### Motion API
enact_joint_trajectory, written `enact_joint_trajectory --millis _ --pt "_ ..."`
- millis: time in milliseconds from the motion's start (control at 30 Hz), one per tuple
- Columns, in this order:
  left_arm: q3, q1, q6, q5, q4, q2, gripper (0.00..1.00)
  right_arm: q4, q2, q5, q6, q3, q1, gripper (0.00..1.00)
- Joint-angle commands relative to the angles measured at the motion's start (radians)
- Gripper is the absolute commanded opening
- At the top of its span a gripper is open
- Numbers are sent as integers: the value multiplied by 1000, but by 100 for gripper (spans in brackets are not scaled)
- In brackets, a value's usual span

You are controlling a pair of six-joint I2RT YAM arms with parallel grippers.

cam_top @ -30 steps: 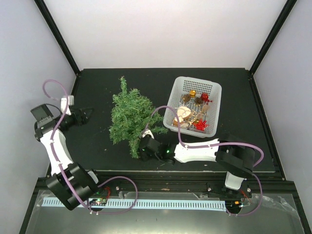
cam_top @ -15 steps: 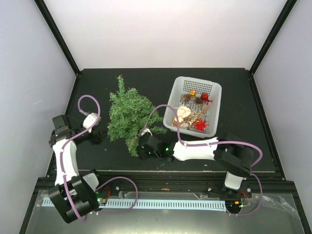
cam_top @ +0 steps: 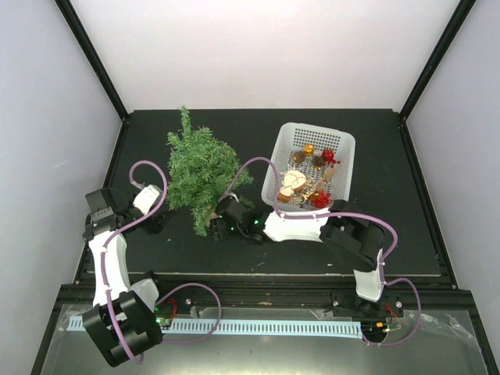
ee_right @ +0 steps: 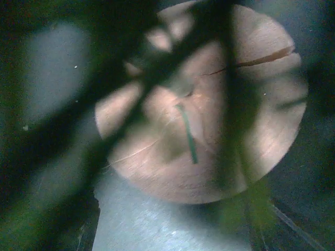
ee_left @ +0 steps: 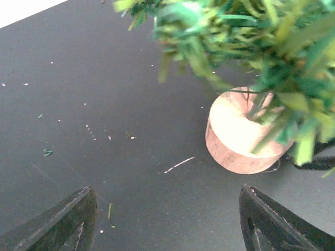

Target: Decorate the small christmas tree

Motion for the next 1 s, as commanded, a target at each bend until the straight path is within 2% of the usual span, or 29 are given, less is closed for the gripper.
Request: enact_joint_trajectory --millis 0,300,633,967 --pt "7 -2 -29 -37 69 -6 74 -43 41 -39 22 25 -61 76" --pt "71 68 -165 -75 127 64 74 -68 31 12 -13 18 -95 78" --pt "87 82 -205 -39 121 43 74 -51 -29 21 -40 -45 -153 79" --pt "119 82 -225 -11 85 44 75 14 -199 -110 -144 -177 -137 86"
